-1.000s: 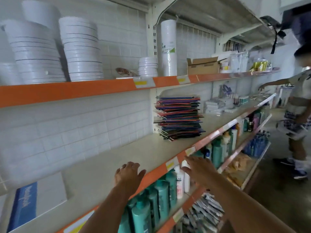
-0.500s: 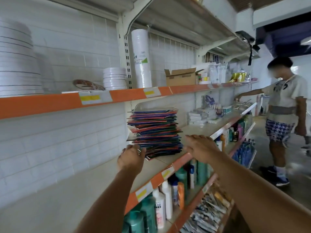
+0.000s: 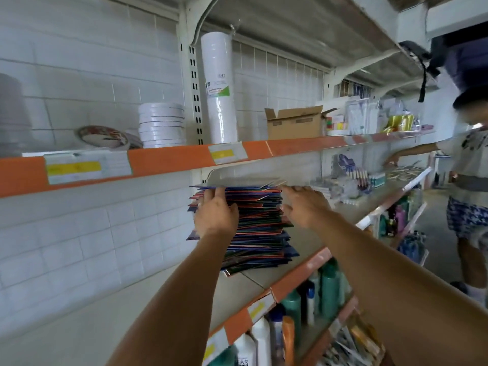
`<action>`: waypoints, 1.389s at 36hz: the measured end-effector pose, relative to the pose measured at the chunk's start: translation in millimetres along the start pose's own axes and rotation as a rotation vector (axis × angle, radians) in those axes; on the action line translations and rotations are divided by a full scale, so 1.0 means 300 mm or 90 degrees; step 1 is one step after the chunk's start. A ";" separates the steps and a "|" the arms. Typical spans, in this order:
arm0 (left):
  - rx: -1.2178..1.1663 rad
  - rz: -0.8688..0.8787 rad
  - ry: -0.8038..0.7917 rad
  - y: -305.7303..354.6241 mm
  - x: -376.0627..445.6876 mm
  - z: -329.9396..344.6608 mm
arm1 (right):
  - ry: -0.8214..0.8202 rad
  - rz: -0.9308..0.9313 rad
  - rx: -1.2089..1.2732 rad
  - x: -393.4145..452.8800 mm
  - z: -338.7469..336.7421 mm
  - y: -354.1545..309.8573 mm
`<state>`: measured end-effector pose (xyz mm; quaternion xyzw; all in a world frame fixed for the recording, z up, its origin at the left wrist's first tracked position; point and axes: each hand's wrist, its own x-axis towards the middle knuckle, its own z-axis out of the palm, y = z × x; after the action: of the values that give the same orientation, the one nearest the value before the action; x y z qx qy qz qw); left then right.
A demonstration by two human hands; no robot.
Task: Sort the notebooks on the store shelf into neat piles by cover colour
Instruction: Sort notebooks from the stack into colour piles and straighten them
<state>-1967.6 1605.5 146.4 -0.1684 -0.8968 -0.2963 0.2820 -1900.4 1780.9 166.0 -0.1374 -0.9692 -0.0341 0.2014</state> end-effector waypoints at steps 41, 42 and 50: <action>0.249 -0.077 0.070 0.187 0.076 0.115 | -0.066 -0.192 0.263 0.321 0.090 0.125; 0.243 -0.079 0.070 0.183 0.076 0.112 | -0.076 -0.185 0.280 0.320 0.087 0.124; 0.210 -0.088 -0.074 0.188 0.076 0.092 | -0.052 -0.184 0.263 0.332 0.097 0.099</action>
<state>-1970.1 1669.2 166.4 -0.0746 -0.9575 -0.1537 0.2322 -1991.0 1838.0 179.4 0.0451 -0.9725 0.1419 0.1790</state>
